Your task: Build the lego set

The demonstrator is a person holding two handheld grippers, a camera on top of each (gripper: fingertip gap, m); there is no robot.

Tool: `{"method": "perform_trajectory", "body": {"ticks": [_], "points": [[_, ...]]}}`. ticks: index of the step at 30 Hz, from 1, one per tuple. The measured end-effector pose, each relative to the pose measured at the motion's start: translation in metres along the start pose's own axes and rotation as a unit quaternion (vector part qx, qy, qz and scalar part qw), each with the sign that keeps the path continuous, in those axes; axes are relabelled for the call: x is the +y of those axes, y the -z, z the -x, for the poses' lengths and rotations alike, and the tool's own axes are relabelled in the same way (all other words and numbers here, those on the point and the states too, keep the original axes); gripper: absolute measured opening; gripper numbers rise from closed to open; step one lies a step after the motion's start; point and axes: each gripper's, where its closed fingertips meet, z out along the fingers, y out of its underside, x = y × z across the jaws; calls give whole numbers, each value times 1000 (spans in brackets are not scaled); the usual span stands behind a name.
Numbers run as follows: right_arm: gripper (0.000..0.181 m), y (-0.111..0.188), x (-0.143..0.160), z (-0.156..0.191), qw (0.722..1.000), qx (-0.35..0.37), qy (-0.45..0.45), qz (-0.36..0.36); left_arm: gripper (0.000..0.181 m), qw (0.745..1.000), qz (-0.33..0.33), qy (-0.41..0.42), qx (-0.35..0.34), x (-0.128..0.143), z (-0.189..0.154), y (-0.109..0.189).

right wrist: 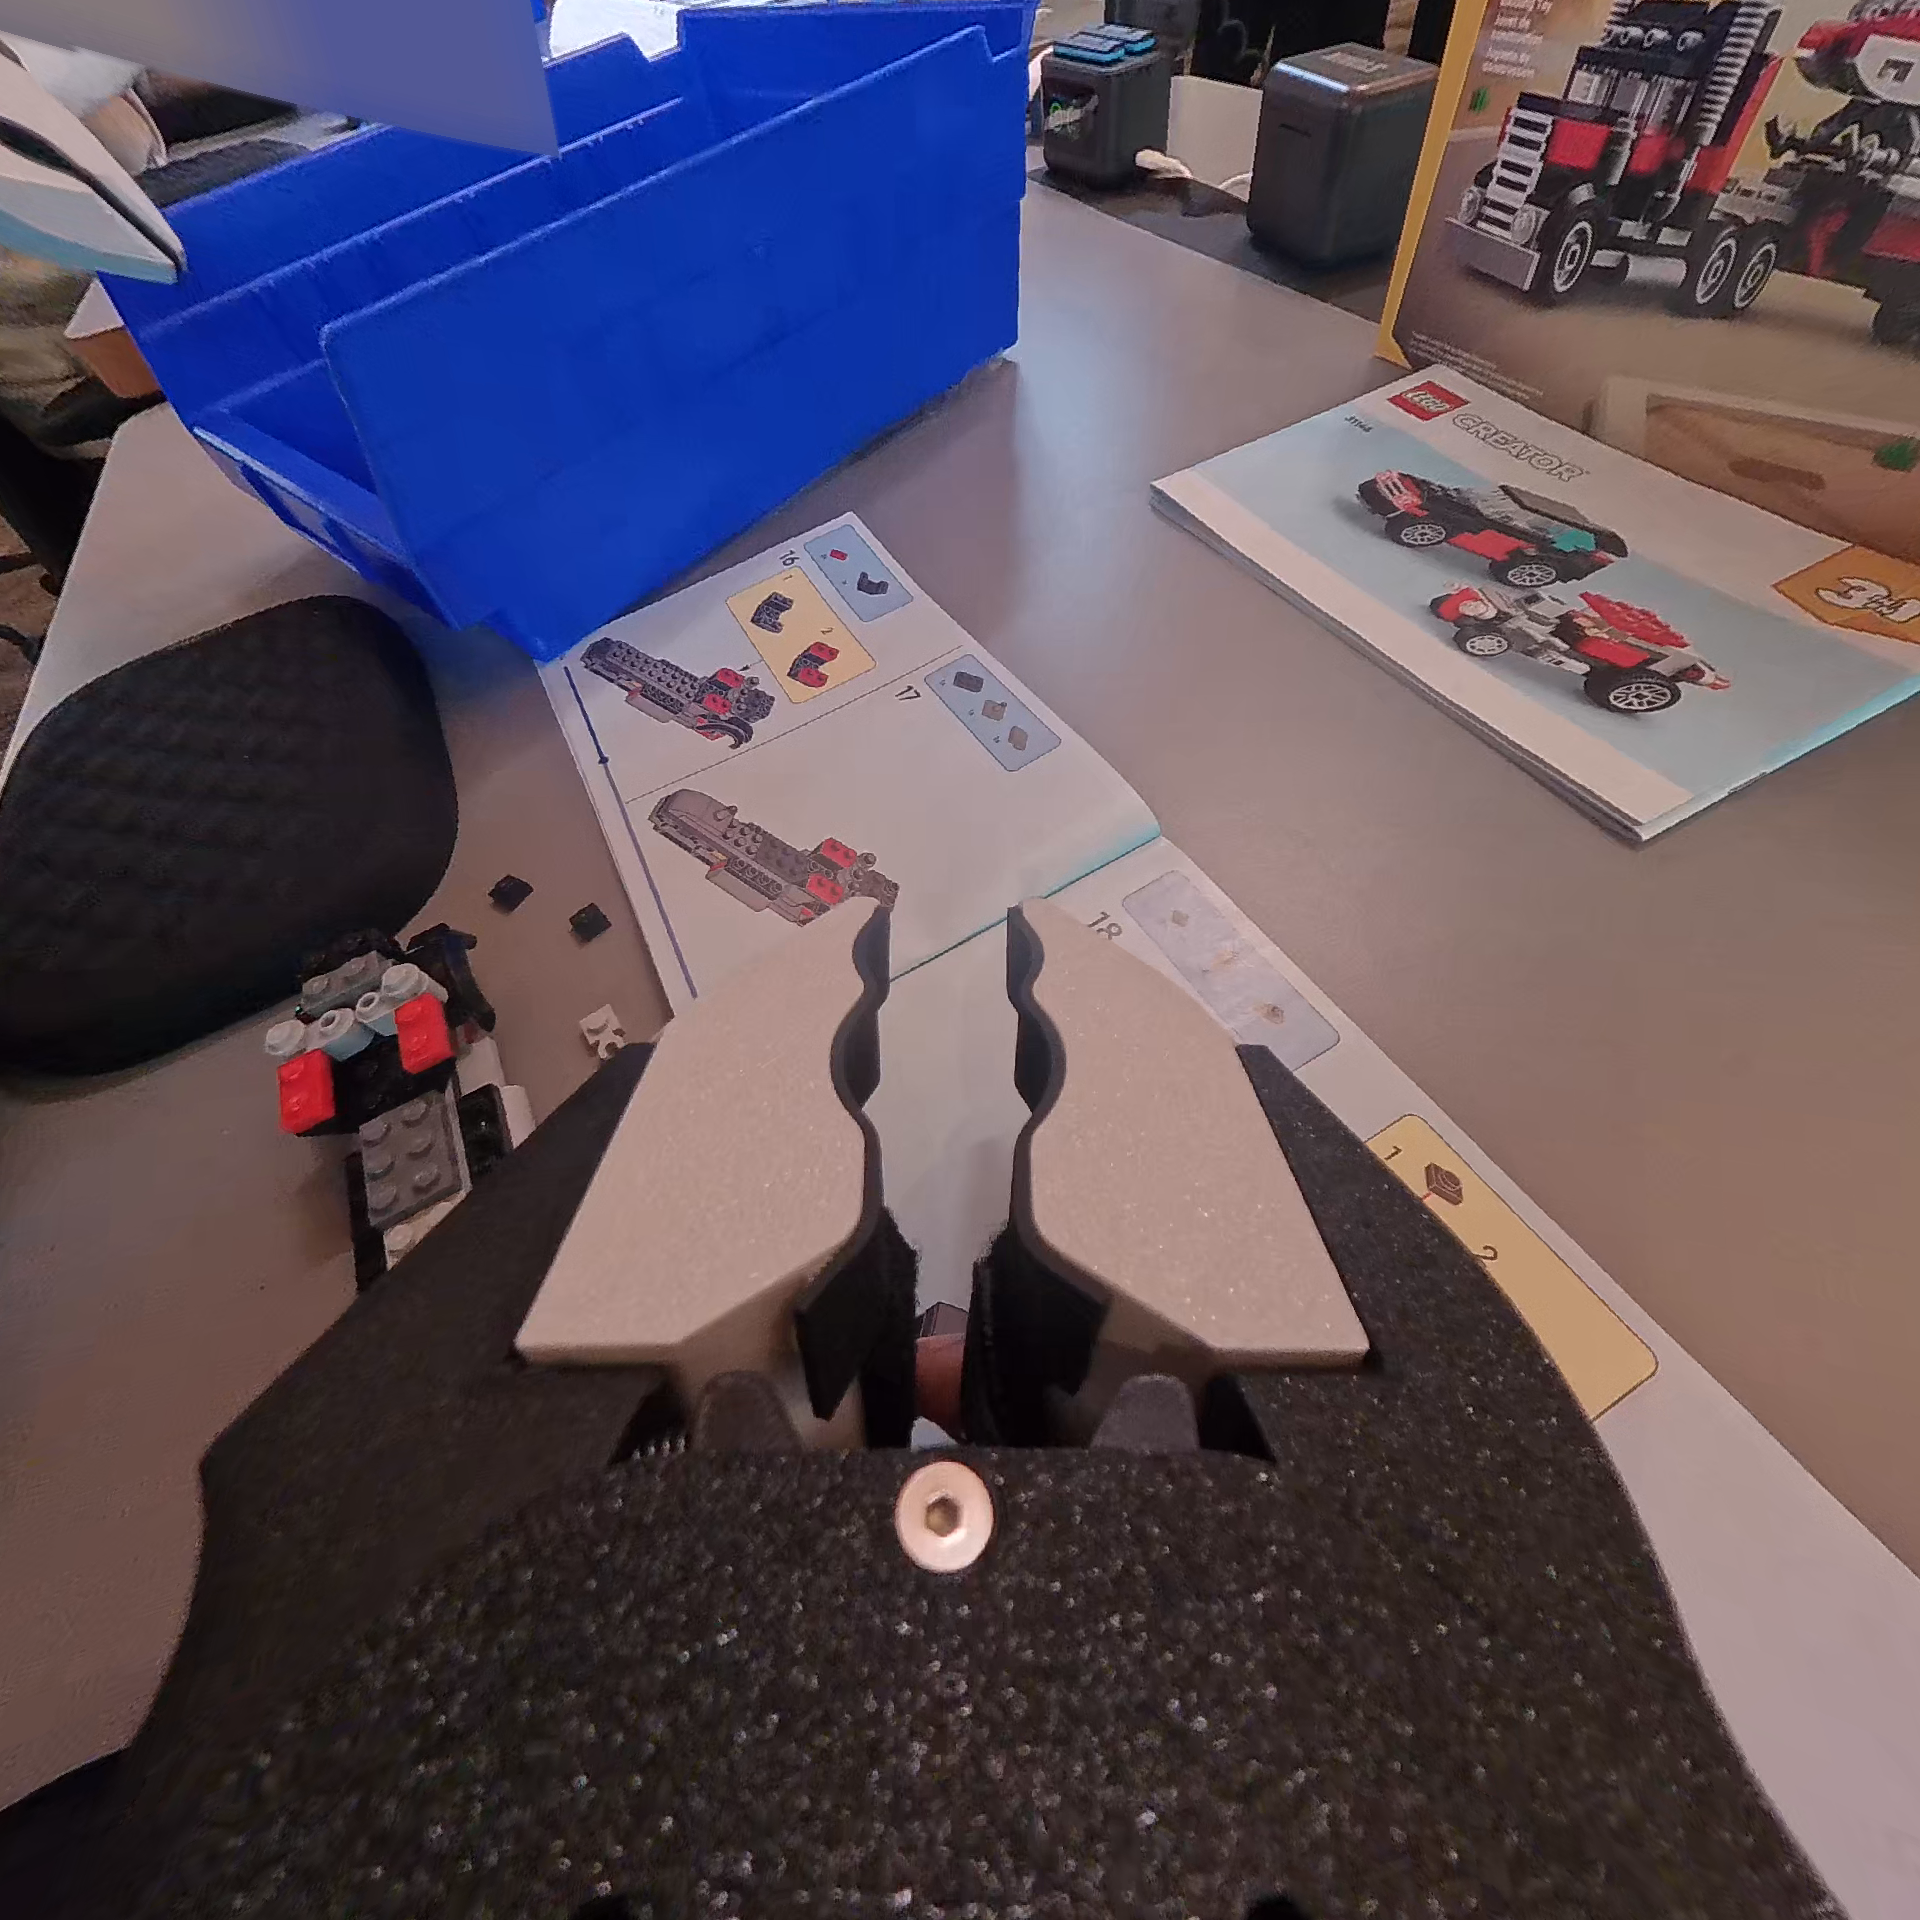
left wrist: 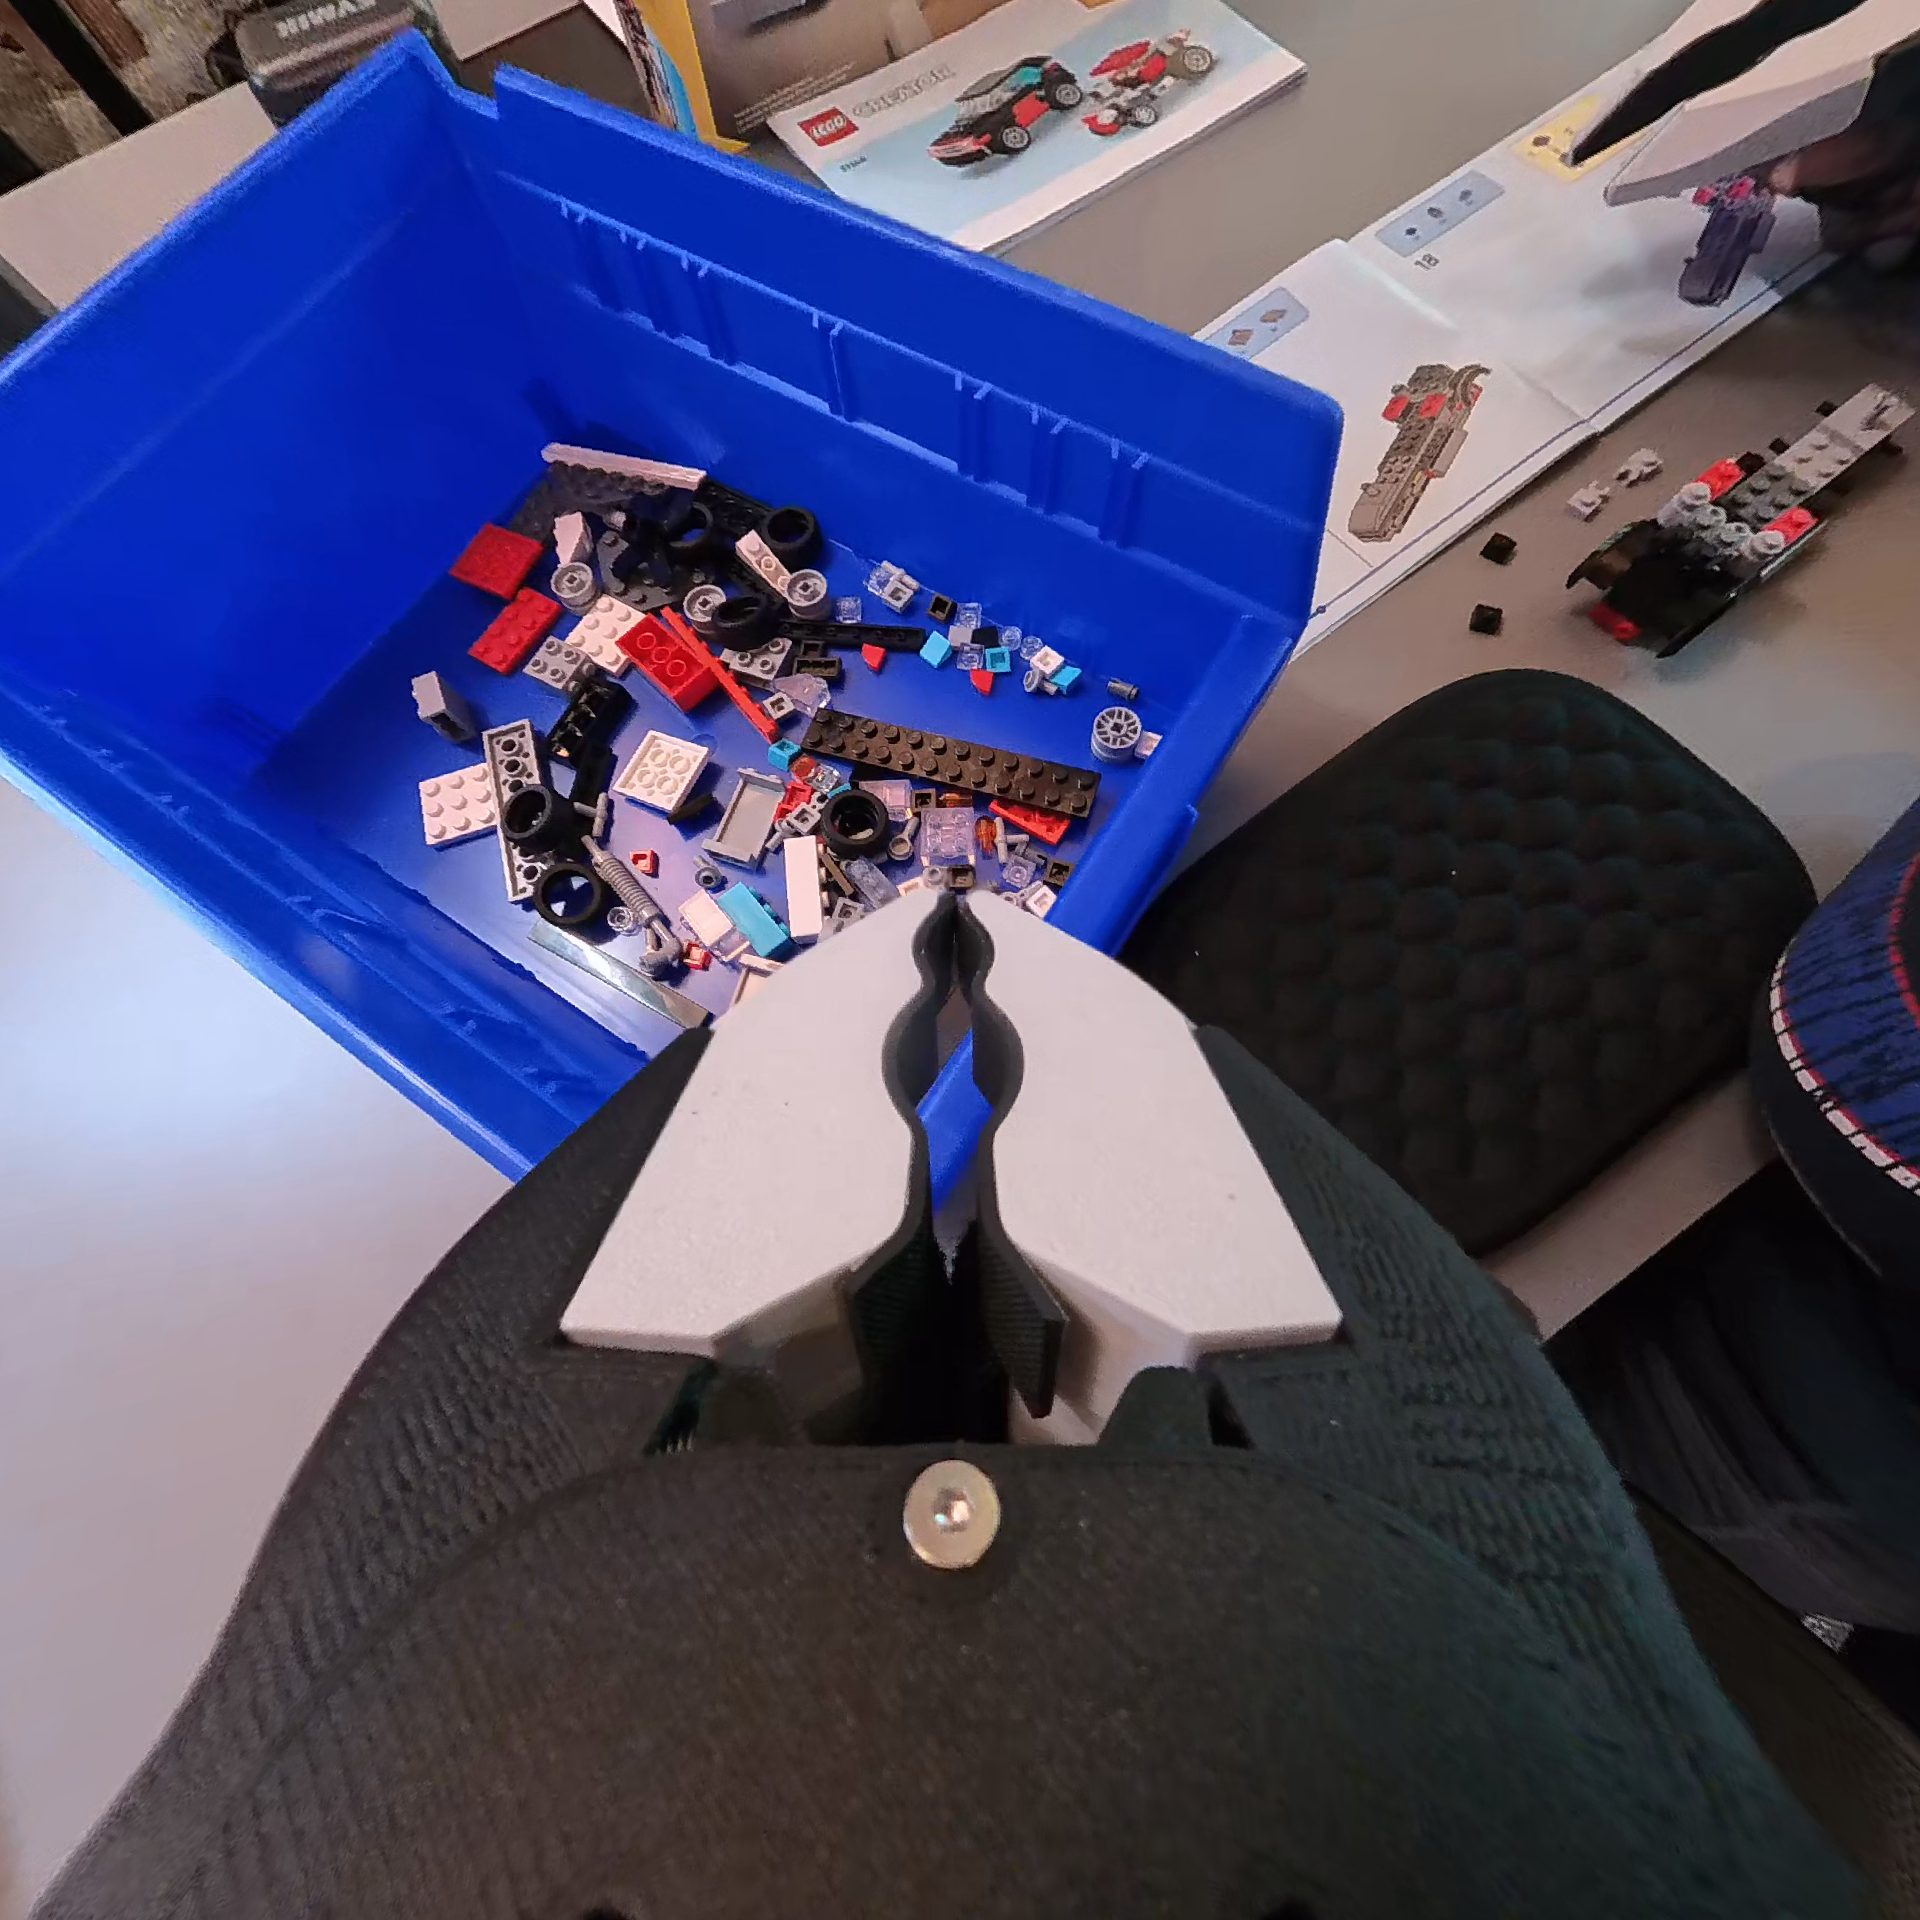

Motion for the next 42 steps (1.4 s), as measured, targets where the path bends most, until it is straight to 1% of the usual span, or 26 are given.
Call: {"method": "perform_trajectory", "body": {"ticks": [5, 9, 13, 15, 17, 19, 20, 23, 25, 27, 28, 29, 30, 32, 34, 36, 38, 39, 41, 42], "points": [[22, 0, 0, 0, 1000, -1, 1, 0, 0, 1000, -1, -8, -3, -7, 2, -1], [22, 0, 0, 1, 1000, -3, 1, 1, 0, 1000, 0, -31, -3, -21, 5, -4], [22, 0, 0, 1, 1000, -5, 0, 1, 1, 998, 14, -66, 18, -39, 11, -14], [22, -1, 0, 2, 1000, -8, -1, 1, 5, 994, 26, -98, 45, -48, 15, -25], [22, -1, 1, 2, 1000, -12, -2, 2, 25, 986, 62, -135, 74, -53, 24, -40], [22, -1, 1, 3, 1000, -16, 0, 3, 44, 973, 109, -180, 93, -54, 40, -63], [22, -1, 1, 4, 1000, -17, 2, 4, 49, 968, 128, -194, 99, -55, 48, -77], [22, -1, 1, 5, 1000, -18, 8, 5, 51, 954, 166, -208, 139, -55, 57, -123], [22, -1, 1, 5, 1000, -17, 9, 3, 51, 936, 223, -220, 163, -39, 60, -145], [22, 0, 1, 6, 1000, -18, 8, 2, 50, 913, 286, -244, 158, -17, 70, -158], [22, 0, 1, 6, 1000, -19, 7, 2, 39, 906, 305, -255, 147, -10, 76, -162], [22, 0, 1, 6, 1000, -20, 7, 2, 32, 902, 318, -263, 130, -7, 85, -163], [22, 0, 1, 6, 1000, -20, 7, 3, 20, 901, 325, -267, 107, -7, 94, -160], [22, 0, 2, 6, 1000, -22, 8, 4, 11, 906, 328, -262, 51, -12, 116, -151], [22, -1, 2, 7, 1000, -24, 8, 6, 8, 912, 329, -246, -7, -17, 137, -136], [22, -1, 3, 7, 1000, -26, 9, 8, 10, 920, 319, -224, -31, -19, 145, -121], [22, -2, 3, 8, 1000, -26, 11, 8, 18, 934, 294, -196, -50, -25, 144, -104], [22, -1, 2, 8, 1000, -25, 13, 7, 27, 941, 277, -182, -74, -29, 145, -93], [22, 0, 2, 9, 1000, -23, 17, 4, 40, 952, 228, -142, -147, -36, 151, -66], [22, 0, 2, 9, 1000, -22, 18, 4, 52, 956, 197, -110, -186, -36, 153, -51]]}}
